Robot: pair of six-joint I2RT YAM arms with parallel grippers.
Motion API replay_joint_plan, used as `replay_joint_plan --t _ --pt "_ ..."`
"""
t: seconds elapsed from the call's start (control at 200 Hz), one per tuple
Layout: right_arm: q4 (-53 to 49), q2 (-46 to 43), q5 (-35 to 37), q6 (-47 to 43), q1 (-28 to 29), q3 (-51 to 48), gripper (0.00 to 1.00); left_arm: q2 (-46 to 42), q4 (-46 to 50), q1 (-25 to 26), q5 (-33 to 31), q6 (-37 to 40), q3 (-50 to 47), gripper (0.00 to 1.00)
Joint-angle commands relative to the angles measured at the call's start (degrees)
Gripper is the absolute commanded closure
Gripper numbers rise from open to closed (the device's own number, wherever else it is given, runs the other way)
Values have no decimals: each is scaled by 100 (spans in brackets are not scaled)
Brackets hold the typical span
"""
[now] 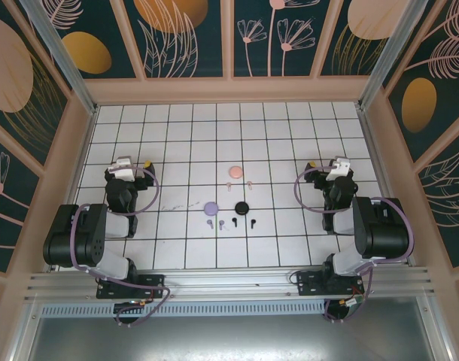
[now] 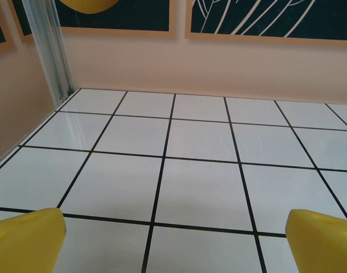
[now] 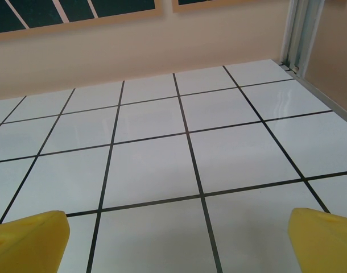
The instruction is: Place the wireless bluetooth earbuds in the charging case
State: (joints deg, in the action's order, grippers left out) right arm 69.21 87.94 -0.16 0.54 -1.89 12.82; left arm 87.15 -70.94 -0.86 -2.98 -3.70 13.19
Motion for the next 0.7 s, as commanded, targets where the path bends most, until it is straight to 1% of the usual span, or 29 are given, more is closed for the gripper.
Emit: replay_joint_plan --t 0.0,0.505,0.561,0.621,0.696 --pt "145 26 -166 34 -37 100 1 0 -184 -28 79 -72 49 1" --pt "136 28 -300 79 -117 109 1 -4 -180 -20 71 -80 46 1" --pt "182 22 -276 70 -104 83 1 -46 -229 -28 121 -73 28 3" --pt "0 -166 9 130 -52 103 1 -320 336 -26 242 -13 238 3" --pt "-895 -716 421 177 47 324 1 -707 1452 -27 162 -42 686 3"
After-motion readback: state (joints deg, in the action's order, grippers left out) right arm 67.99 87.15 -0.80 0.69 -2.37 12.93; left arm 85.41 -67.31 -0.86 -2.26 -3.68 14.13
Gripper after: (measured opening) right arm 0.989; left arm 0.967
